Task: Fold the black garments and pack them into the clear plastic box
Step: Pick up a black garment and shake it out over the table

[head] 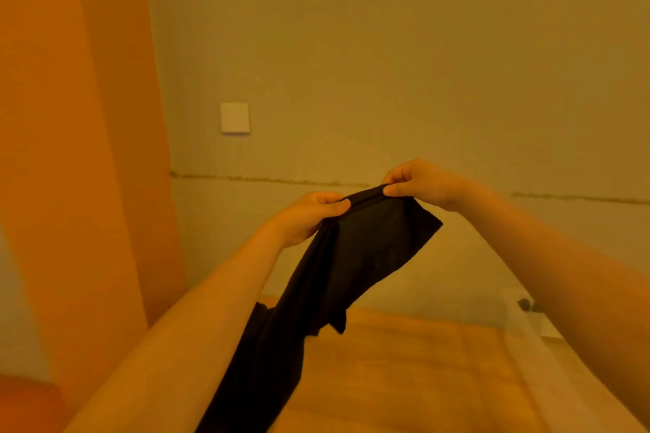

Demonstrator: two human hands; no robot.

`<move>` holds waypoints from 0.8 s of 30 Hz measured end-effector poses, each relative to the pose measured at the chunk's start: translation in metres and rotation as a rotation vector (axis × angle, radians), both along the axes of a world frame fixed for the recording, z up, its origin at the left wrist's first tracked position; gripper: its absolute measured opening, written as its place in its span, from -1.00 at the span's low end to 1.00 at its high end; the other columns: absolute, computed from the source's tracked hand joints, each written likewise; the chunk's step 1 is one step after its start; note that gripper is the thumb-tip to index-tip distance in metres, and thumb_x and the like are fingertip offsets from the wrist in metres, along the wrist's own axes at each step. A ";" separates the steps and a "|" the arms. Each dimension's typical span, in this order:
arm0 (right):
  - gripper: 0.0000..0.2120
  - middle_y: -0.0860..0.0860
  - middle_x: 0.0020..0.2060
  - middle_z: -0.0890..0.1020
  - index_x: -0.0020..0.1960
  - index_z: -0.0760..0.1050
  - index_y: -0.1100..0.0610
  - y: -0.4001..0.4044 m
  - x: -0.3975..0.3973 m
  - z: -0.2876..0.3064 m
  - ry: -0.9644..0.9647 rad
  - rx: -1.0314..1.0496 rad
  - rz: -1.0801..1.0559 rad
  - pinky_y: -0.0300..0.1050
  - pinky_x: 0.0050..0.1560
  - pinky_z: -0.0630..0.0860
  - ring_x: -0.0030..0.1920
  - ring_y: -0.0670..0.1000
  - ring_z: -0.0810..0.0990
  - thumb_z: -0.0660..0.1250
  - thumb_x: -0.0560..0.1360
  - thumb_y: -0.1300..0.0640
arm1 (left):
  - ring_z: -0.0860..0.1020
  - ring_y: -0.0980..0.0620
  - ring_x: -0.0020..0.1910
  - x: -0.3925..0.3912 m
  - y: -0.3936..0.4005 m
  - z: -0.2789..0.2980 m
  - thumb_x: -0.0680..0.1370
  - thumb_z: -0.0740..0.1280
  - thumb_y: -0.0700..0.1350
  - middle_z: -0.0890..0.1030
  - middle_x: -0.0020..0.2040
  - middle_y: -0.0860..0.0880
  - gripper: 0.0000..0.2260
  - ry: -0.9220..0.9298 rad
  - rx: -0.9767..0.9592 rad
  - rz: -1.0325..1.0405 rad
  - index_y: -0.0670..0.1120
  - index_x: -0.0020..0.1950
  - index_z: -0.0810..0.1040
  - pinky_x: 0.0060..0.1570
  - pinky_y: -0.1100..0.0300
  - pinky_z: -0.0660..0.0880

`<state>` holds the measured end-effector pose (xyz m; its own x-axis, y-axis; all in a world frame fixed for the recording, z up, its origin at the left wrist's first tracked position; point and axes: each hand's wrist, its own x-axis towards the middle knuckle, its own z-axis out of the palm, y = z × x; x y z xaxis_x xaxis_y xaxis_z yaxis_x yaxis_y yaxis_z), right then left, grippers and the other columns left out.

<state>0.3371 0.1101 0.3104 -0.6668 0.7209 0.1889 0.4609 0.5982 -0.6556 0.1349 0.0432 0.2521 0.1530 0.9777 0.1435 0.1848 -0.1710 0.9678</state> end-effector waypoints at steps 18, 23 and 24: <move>-0.83 -0.02 -0.37 0.53 -0.30 0.54 0.08 0.056 0.152 0.073 -0.197 0.325 -0.267 -0.20 -0.26 0.36 -0.28 -0.05 0.47 0.37 0.47 0.13 | 0.61 0.09 -0.29 0.026 0.037 0.112 0.52 0.34 -0.18 0.65 -0.28 -0.01 -0.94 0.427 0.078 0.248 -0.12 -0.13 0.60 -0.20 0.25 0.55; -0.86 0.02 -0.30 0.56 -0.26 0.55 0.10 0.082 0.162 0.090 -0.169 0.292 -0.299 -0.17 -0.25 0.40 -0.23 0.00 0.51 0.35 0.49 0.16 | 0.56 0.08 -0.24 0.024 0.061 0.127 0.50 0.38 -0.11 0.61 -0.24 0.00 -0.95 0.752 0.118 0.334 -0.05 -0.14 0.61 -0.21 0.22 0.49; -0.86 0.03 -0.29 0.56 -0.25 0.56 0.10 0.087 0.162 0.091 -0.156 0.283 -0.305 -0.15 -0.23 0.41 -0.22 0.02 0.52 0.35 0.49 0.17 | 0.56 0.05 -0.21 0.019 0.066 0.128 0.51 0.37 -0.11 0.61 -0.21 -0.02 -0.94 0.788 0.110 0.344 -0.07 -0.10 0.62 -0.16 0.18 0.49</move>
